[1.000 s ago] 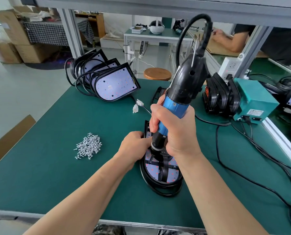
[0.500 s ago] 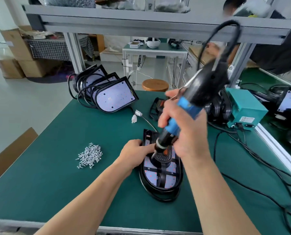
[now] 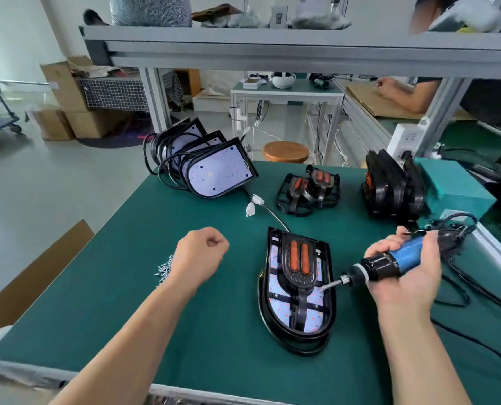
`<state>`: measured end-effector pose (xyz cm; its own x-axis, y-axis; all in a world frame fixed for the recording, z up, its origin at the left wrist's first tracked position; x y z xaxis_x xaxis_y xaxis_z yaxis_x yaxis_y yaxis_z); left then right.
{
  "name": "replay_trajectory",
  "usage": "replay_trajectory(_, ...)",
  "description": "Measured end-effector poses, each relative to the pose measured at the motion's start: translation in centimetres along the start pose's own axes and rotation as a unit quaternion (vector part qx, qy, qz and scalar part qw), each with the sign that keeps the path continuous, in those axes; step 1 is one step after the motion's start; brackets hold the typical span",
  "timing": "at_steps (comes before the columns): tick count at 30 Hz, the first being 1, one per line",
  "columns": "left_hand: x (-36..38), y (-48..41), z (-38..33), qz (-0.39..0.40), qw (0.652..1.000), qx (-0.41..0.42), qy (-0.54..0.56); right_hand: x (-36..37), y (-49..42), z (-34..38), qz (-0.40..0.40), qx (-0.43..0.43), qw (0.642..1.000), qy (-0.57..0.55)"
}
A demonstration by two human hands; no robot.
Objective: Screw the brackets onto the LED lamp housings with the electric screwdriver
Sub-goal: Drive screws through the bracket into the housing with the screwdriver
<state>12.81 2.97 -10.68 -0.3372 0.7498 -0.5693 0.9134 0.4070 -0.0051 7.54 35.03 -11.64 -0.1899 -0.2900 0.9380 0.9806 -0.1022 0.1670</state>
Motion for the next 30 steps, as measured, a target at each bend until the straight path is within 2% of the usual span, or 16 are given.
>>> replay_trajectory(1,-1.5,-0.6,0.7,0.006,0.999,0.000,-0.031,-0.2,-0.2,0.0,-0.003,0.005,1.000,-0.013)
replay_trajectory(5,-5.3,-1.2,2.0,0.126,0.983,0.010,-0.134,-0.2,-0.5,-0.4,-0.009,0.017,0.999,-0.026)
replay_trajectory(10,-4.5,-0.2,1.5,0.193,0.943,0.039,-0.269,-0.1,-0.2,-0.8,-0.006,0.030,0.999,-0.010)
replay_trajectory(15,-4.0,-0.1,1.2,0.176,0.929,0.042,-0.324,-0.4,-0.1,-0.6,-0.008,0.024,1.000,-0.001)
replay_trajectory(22,-4.3,-0.2,1.7,0.141,0.943,0.036,-0.300,-0.5,-0.2,-0.9,0.001,0.033,0.999,0.002)
replay_trajectory(27,-4.3,-0.1,1.6,0.125,0.936,0.058,-0.325,-0.6,-0.1,-0.8,0.001,0.036,0.999,0.001)
replay_trajectory(30,-4.4,0.3,1.0,0.069,0.954,0.083,-0.281,-0.4,0.1,-0.9,-0.009,0.032,0.999,-0.001)
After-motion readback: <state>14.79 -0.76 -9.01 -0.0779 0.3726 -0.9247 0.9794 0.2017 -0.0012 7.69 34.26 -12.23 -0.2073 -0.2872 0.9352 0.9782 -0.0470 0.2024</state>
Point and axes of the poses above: each hand's wrist, its own y-axis away from the middle knuckle, its own x-axis out of the palm, z = x × y, the point moved 3 cm from there along -y, towards the middle knuckle, and after that the axes turned 2 degrees about x, right-handed, at the moved point
